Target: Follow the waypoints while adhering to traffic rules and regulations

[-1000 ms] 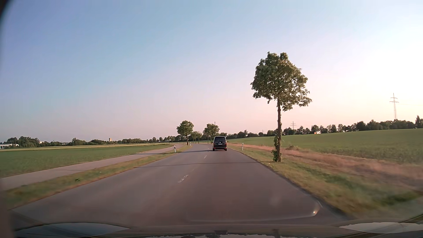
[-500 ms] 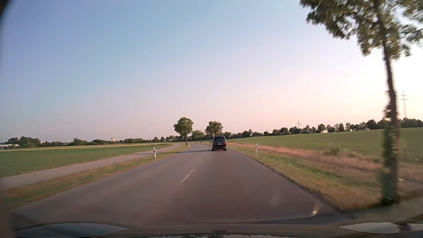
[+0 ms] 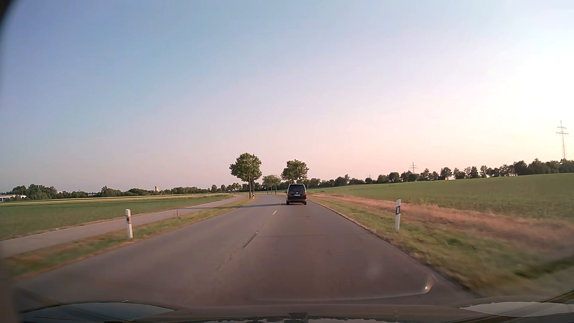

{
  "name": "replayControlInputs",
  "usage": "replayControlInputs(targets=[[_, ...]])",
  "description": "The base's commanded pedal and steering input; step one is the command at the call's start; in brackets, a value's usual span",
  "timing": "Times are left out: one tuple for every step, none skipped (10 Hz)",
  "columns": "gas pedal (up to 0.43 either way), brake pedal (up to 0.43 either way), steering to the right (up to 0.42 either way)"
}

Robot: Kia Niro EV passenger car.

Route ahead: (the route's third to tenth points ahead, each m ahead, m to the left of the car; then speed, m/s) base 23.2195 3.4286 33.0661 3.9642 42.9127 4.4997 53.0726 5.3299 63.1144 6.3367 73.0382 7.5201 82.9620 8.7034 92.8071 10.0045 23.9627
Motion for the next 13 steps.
replayControlInputs(targets=[[0.189, 0.018, -0.012], [0.189, 0.018, -0.012], [0.189, 0.018, -0.012], [0.189, 0.018, -0.012], [0.189, 0.018, -0.012], [0.197, 0.018, -0.012], [0.197, 0.018, -0.012], [0.209, 0.018, -0.012], [0.209, 0.018, -0.012], [0.22, 0.018, -0.013], [0.22, 0.018, -0.012], [0.22, 0.018, -0.012], [0.228, 0.018, -0.011]])
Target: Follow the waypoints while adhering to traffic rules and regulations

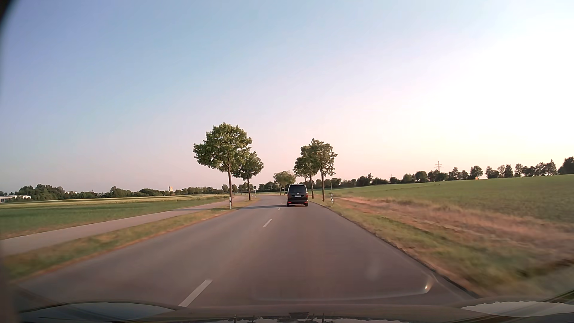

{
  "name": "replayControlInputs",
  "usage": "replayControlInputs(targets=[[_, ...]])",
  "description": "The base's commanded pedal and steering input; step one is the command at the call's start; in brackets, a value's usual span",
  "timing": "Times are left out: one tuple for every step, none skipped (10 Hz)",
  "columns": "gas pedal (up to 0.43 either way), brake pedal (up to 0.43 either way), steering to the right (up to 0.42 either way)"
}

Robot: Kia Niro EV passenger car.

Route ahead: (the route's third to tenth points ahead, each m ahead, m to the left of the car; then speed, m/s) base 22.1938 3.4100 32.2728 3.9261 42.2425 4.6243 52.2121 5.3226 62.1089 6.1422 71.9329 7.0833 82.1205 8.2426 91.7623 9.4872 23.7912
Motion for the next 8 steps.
replayControlInputs(targets=[[0.228, 0.018, -0.011], [0.24, 0.018, -0.011], [0.24, 0.018, -0.011], [0.248, 0.018, -0.011], [0.248, 0.018, -0.012], [0.248, 0.018, -0.013], [0.248, 0.018, -0.013], [0.248, 0.018, -0.014]])
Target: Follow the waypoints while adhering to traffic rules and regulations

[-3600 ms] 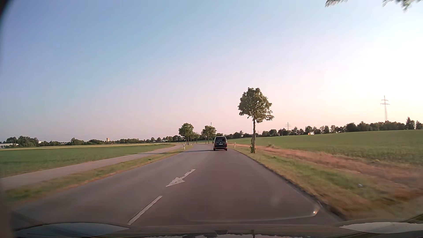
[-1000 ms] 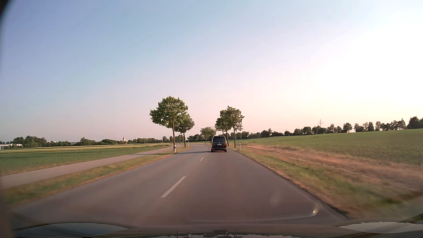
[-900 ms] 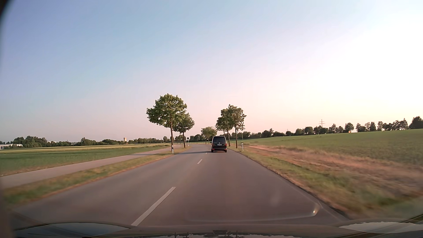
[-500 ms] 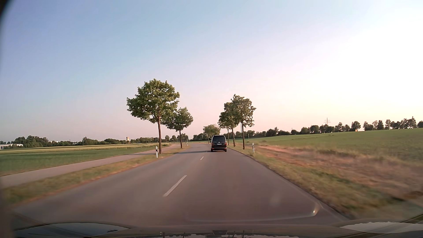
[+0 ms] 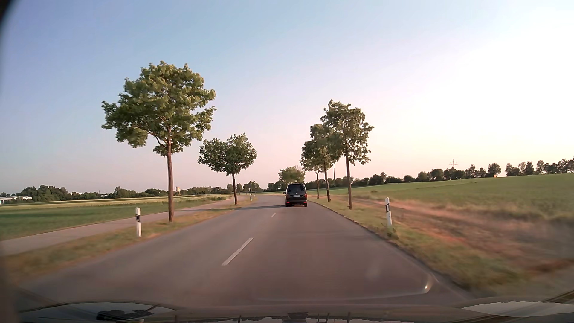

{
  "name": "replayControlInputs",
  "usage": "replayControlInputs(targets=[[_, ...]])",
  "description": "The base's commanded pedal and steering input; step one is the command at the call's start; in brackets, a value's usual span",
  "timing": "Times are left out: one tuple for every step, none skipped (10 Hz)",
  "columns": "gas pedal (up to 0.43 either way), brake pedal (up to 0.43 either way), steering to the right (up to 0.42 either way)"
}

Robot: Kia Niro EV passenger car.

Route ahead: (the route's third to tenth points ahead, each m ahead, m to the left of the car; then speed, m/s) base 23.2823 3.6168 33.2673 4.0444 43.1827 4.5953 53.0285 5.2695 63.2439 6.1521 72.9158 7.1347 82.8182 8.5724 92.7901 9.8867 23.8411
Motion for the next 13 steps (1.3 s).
replayControlInputs(targets=[[0.248, 0.018, -0.014], [0.248, 0.018, -0.013], [0.248, 0.018, -0.013], [0.248, 0.018, -0.013], [0.248, 0.018, -0.014], [0.248, 0.018, -0.013], [0.248, 0.018, -0.014], [0.248, 0.018, -0.014], [0.248, 0.018, -0.013], [0.248, 0.018, -0.013], [0.24, 0.018, -0.013], [0.197, 0.018, -0.014], [0.197, 0.018, -0.014]])
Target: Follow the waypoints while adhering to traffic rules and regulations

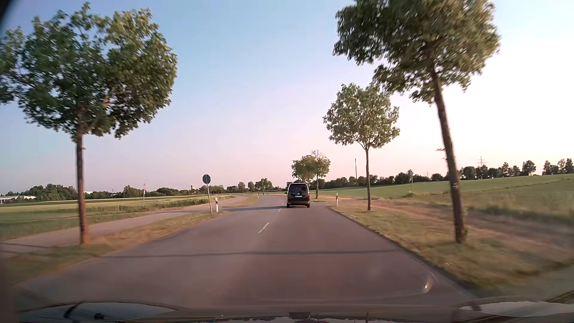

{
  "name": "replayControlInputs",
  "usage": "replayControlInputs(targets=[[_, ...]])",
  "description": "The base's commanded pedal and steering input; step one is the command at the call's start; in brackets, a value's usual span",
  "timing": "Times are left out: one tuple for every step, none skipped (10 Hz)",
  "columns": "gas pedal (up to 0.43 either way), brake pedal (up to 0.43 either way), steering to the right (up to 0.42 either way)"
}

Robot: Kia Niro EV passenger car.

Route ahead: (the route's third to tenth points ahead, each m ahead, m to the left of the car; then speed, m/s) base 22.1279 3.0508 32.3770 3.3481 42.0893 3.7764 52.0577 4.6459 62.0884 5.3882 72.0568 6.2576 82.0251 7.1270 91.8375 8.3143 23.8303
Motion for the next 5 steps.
replayControlInputs(targets=[[0.189, 0.018, -0.013], [0.189, 0.018, -0.013], [0.189, 0.018, -0.013], [0.189, 0.018, -0.014], [0.189, 0.018, -0.013]])
